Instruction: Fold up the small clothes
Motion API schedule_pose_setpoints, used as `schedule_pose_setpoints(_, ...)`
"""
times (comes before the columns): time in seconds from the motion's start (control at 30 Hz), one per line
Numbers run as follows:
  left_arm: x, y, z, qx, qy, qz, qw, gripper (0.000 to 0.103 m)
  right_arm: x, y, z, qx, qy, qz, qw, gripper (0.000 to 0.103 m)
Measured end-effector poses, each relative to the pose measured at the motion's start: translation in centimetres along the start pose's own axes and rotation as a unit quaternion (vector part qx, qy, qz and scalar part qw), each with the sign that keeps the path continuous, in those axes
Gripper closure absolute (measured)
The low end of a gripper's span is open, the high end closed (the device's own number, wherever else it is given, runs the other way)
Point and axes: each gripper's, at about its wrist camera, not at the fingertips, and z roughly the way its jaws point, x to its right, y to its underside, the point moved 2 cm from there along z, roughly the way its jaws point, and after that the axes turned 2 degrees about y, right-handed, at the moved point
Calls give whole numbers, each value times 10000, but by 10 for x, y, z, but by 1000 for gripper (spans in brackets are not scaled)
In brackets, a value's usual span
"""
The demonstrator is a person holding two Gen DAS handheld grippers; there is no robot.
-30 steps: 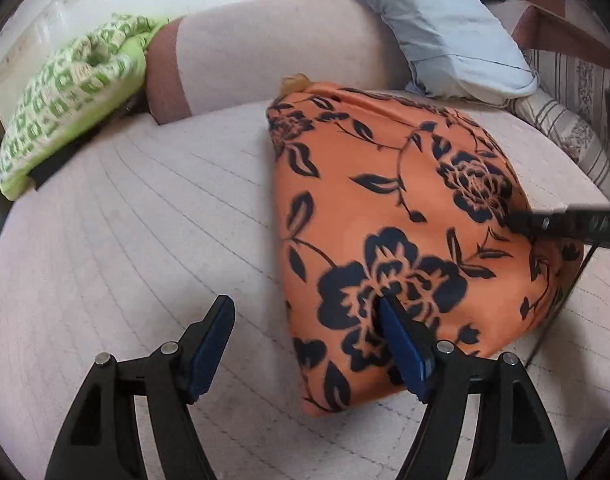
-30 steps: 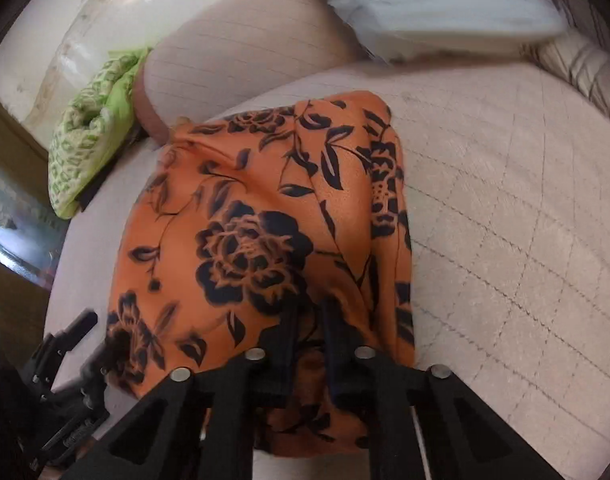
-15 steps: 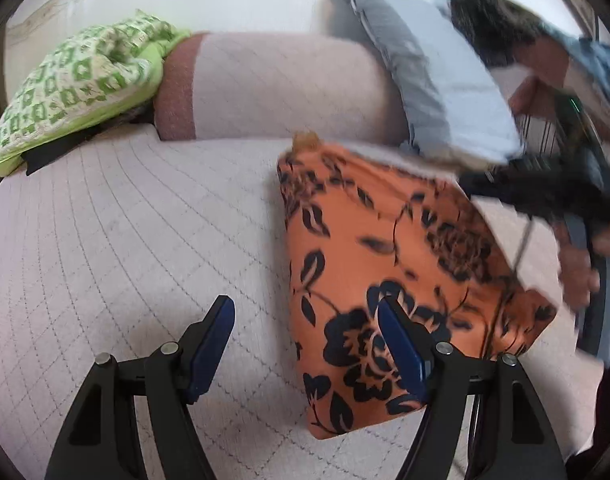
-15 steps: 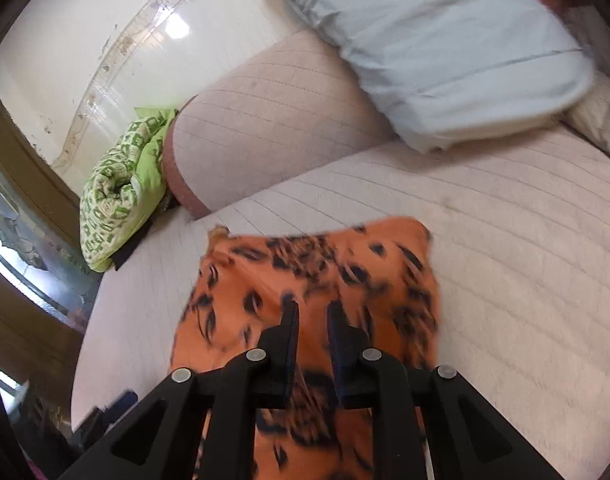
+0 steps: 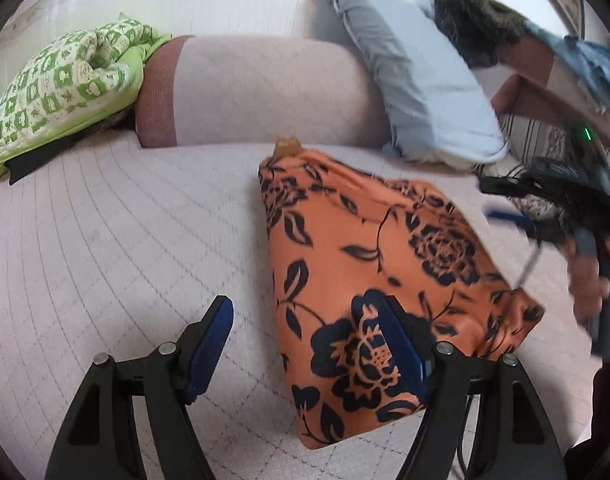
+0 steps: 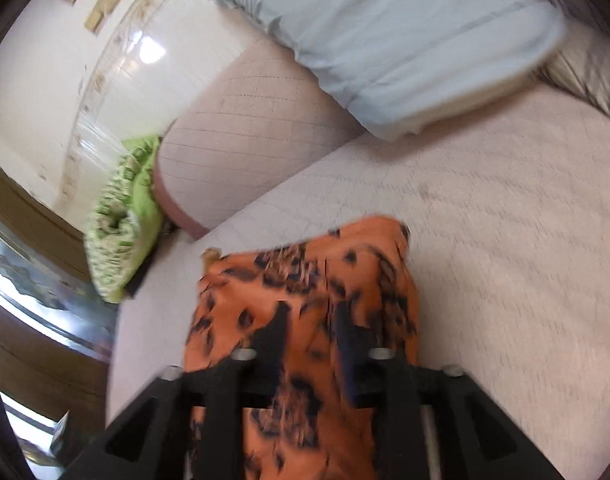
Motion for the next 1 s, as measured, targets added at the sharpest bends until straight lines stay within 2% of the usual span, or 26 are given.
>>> schedule_pose_setpoints(0.03, -1, -1, 0, -5, 62, -39, 10000, 25, 5, 8, -8, 13, -31, 89, 10000, 33)
schedule_pose_setpoints(0.07, -2, -1, 1, -25, 60, -75, 10000, 24, 9, 14, -14, 96, -25, 163, 9998, 30)
schedule_pose_setpoints(0.17, -4, -1, 3, -97, -53, -149, 9998, 22, 18, 30, -35, 278, 71, 285, 9992, 30)
schedule_pose_setpoints(0.23, -4, -1, 6, -134, -195, -158, 9996, 21, 13, 41, -51, 457, -54, 124, 9989, 30)
schedule_pose_setpoints(0.33, -4, 3, 14, -310, -458, -128, 9984, 21, -17, 62, -57, 516, -52, -426, 9977, 41)
schedule_pose_setpoints(0.4, -5, 7, 23, -487, -642, -68, 9967, 21, -30, 71, -47, 363, 245, -686, 9967, 71)
schedule_pose_setpoints(0.5, -5, 9, 28, -488, -632, -77, 9968, 16, -15, 82, -4, -354, 726, -478, 9956, 78)
schedule_pose_setpoints(0.53, -5, 8, 30, -512, -656, -59, 9965, 16, -7, 85, 7, -528, 848, -415, 9941, 80)
schedule_pose_setpoints(0.57, -5, 8, 31, -499, -660, -40, 9966, 16, -2, 86, 13, -522, 928, -423, 9934, 85)
schedule_pose_setpoints(0.7, -4, 5, 34, -468, -680, -27, 9966, 16, -3, 77, 4, -443, 676, -371, 9960, 86)
schedule_pose_setpoints(0.77, -3, 4, 33, -430, -706, -7, 9966, 16, 0, 73, -2, -304, 514, -289, 9978, 85)
schedule_pose_setpoints(0.8, -2, 3, 32, -398, -734, 16, 9965, 16, -2, 70, -7, -210, 416, -300, 9985, 81)
schedule_pose_setpoints(0.9, 0, 1, 29, -287, -827, 39, 9962, 16, -11, 64, -21, 154, 326, -553, 9978, 81)
schedule_pose_setpoints(1.0, 0, 0, 29, -255, -849, 9, 9961, 16, -14, 61, -26, 271, 230, -616, 9975, 81)
